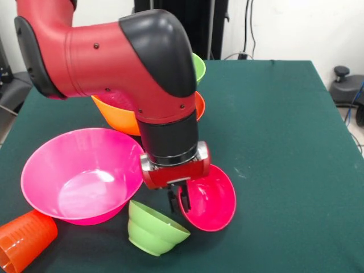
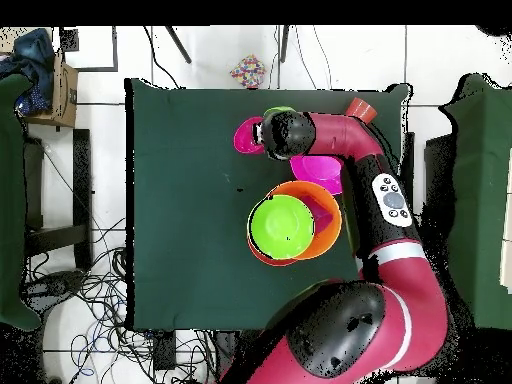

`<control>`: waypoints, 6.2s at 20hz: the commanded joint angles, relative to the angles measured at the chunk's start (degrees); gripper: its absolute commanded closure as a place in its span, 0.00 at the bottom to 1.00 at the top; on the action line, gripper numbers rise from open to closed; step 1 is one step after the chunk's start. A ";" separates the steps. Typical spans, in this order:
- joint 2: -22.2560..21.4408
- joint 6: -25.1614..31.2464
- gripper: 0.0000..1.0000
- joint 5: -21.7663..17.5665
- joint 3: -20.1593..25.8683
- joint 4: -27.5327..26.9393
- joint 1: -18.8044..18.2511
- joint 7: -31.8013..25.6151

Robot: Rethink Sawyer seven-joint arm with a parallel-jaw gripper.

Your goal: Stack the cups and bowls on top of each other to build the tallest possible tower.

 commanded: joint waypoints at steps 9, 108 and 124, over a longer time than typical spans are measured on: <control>-8.37 6.29 1.00 7.75 5.31 8.84 -2.44 -3.92; -27.77 9.82 1.00 -6.84 28.22 47.59 -28.31 -12.87; -32.92 15.09 1.00 -12.56 29.37 44.91 -28.04 -17.60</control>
